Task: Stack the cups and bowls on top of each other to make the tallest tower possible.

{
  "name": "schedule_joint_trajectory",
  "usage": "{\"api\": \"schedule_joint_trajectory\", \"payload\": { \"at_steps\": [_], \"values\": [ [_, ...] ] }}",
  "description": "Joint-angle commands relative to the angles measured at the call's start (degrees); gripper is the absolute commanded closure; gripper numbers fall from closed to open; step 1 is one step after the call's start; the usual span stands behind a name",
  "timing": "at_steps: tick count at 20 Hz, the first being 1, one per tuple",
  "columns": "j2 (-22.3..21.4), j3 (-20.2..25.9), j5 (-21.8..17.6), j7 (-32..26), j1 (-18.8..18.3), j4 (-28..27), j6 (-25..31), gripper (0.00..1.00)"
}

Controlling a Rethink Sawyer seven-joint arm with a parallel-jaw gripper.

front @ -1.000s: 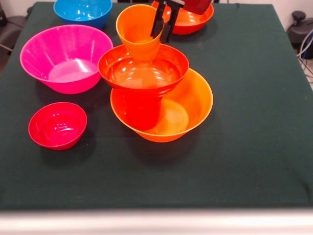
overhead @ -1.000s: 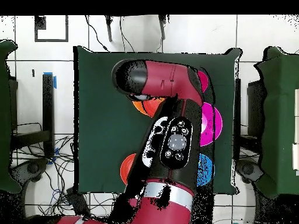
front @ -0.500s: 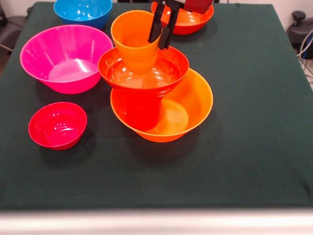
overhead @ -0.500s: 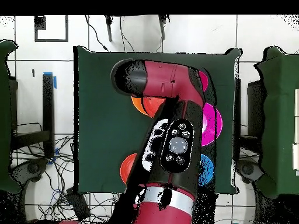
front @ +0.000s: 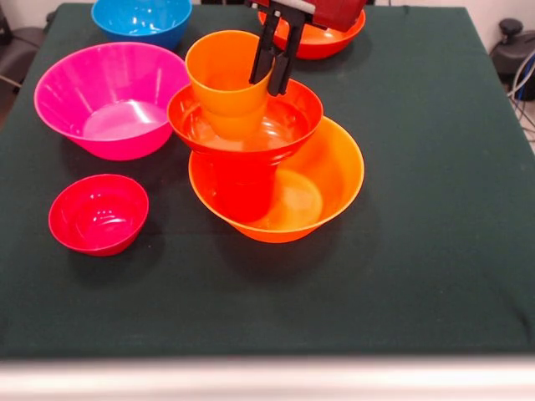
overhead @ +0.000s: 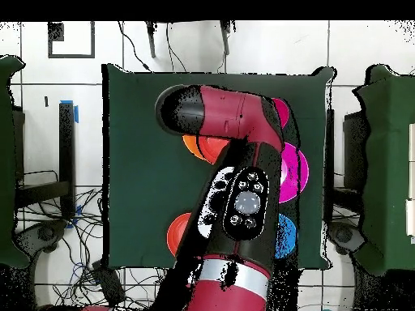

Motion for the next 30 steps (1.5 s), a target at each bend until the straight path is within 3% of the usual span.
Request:
{"api": "schedule_joint_trajectory", "payload": {
  "at_steps": [1,20,30],
  "values": [
    [0.58,3.06,1.53,10.82,0.87,7.54,-0.80,1.00],
    [-0.42,1.83,1.56,12.21,2.46,12.57,-10.33,1.00],
    [-1.74,1.59,2.58,11.68,2.67,15.75,-11.09,1.00]
  ]
}}
